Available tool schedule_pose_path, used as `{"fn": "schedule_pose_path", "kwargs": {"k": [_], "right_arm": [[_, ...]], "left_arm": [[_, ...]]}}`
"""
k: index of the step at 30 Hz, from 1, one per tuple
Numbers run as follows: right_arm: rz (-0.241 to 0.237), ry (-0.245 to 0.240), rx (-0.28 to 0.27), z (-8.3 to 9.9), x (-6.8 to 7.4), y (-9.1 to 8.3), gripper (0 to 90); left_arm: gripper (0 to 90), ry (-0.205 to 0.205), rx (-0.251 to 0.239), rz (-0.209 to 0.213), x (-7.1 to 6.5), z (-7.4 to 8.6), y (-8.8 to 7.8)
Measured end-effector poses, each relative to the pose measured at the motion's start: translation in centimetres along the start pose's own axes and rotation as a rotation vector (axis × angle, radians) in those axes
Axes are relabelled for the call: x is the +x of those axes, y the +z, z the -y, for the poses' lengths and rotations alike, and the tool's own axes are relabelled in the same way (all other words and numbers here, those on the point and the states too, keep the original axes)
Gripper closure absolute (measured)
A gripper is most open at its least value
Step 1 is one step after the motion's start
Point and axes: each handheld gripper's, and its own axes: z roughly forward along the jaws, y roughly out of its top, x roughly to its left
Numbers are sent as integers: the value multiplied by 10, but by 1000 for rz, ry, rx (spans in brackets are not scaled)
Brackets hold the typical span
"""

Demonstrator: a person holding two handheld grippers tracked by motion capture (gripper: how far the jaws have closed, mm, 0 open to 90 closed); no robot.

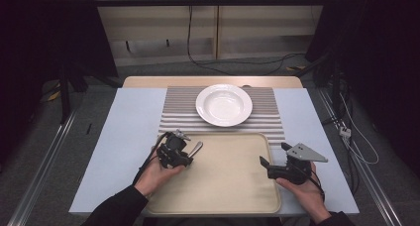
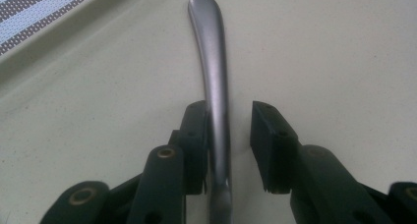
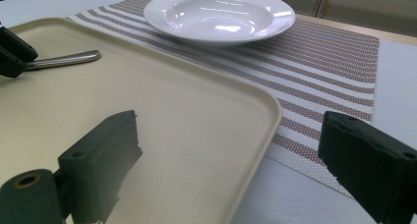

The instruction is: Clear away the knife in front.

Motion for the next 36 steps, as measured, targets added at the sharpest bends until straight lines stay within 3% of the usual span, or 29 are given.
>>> {"fn": "schedule_pose_path", "kwargs": {"k": [2,4,6,9,11,15,17,19,20,21,23,29,31,34,36], "right_arm": [[-4,2,-1,0,0,0,89],[-5,2,-2,0,0,0,89],[-8,3,-1,0,0,0,89],[-10,4,-2,0,0,0,90],[-11,5,0,0,0,0,89],[-11,6,-1,0,0,0,90],[-10,10,-3,0,-1,0,90],[-10,12,-2,0,-1,0,90],[-11,13,-3,0,-1,0,90],[-11,12,-3,0,-1,0,90],[-13,14,-4,0,-1,-1,90],[-11,12,-5,0,-1,-1,90],[-10,13,-3,0,-1,-1,90],[-8,15,-2,0,-2,0,90],[-4,14,-4,0,-1,-1,90]], "left_arm": [[595,15,-15,-20,-1,0,0],[516,22,-37,-3,0,0,0],[421,39,-57,-25,-1,-1,-2],[264,28,-82,-37,0,-1,-4],[217,27,-96,-58,-2,-2,-5],[142,65,-132,-43,-10,-8,-8],[122,86,-146,-4,-13,-8,-8],[164,104,-159,10,-14,-8,-8],[217,105,-181,-9,-15,-7,-8],[293,111,-203,-16,-17,-5,-7],[458,119,-217,18,-19,-4,-6],[826,131,-155,30,-22,-3,5],[887,138,-131,23,-23,-3,7],[900,152,-97,27,-21,-3,12],[900,143,-116,7,-21,-2,13]]}}
